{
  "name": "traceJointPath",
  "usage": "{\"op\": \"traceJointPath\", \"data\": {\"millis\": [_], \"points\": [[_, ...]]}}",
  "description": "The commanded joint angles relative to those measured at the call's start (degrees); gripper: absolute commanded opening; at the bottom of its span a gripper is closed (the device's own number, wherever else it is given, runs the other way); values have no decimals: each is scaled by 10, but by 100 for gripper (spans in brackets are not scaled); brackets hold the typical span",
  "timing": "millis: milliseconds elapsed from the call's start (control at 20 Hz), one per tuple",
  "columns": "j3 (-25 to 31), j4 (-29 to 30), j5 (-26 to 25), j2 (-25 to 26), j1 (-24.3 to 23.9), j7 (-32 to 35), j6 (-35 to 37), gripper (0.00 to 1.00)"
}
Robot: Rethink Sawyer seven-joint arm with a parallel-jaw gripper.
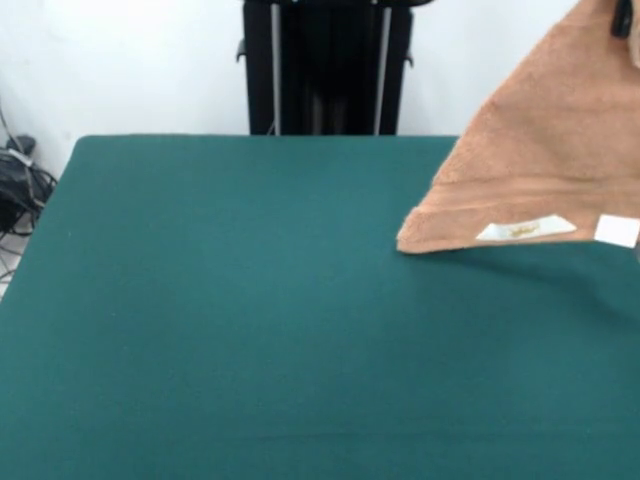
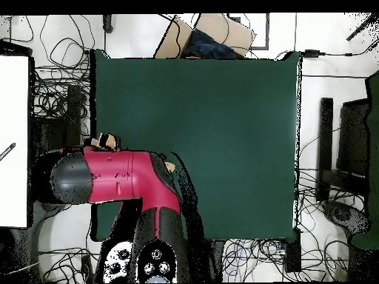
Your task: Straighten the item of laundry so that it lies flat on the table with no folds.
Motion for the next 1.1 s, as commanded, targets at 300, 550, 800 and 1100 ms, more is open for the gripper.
{"op": "traceJointPath", "data": {"millis": [300,550,800,1100], "points": [[-29,-22,15,-44,17,170,168,0],[-7,-9,-17,34,-37,82,10,0],[5,1,-39,89,-63,60,-77,0],[1,11,-31,109,-59,75,-112,0]]}}
